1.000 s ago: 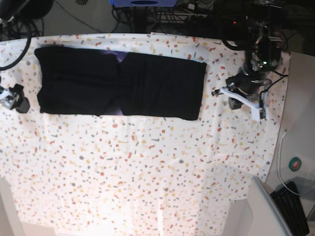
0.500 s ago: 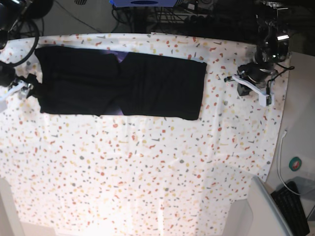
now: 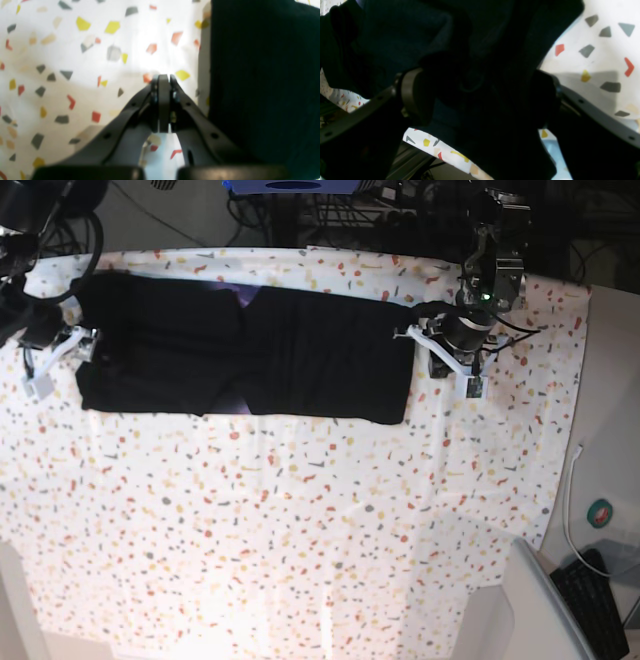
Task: Layout the t-shirt on the table in an organized manner, then fold the t-shirt properly
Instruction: 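Grasp the folded strip end with both grippers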
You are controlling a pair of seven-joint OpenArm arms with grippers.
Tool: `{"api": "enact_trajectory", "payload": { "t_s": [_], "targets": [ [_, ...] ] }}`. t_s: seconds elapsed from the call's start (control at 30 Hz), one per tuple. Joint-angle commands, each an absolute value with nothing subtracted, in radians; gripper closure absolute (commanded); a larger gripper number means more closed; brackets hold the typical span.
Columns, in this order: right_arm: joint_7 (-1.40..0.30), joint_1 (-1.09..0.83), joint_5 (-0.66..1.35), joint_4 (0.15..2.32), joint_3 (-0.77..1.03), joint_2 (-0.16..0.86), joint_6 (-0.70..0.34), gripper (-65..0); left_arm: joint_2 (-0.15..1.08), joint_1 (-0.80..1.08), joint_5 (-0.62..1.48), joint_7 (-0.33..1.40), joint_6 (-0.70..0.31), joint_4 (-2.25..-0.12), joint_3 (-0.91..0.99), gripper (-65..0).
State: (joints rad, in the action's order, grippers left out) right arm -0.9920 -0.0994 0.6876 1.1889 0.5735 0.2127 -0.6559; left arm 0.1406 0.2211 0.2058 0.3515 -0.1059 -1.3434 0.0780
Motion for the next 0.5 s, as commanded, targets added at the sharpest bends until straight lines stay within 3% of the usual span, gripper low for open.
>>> {"api": "enact_trajectory", "payload": {
  "t_s": [0.0,0.4,0.47],
  "targets": [
    [-0.987,-0.09,0.71,1.202,0.576,0.231,-0.671,-51.2,0.137,0.216,0.202,0.335,-0.11,-1.356,0.081,0.0],
    [-1.007,-0.067,0.704,1.198,0.579,0.208,-0.698,-50.6,0.14,0.199,0.202,0.338,-0.11,-1.325,0.016,0.0],
    [-1.007,-0.056,0.705,1.168,0.582,0.209,-0.698,-45.8,0.137,0.197,0.202,0.338,-0.11,-1.313,0.016,0.0]
  ]
}}
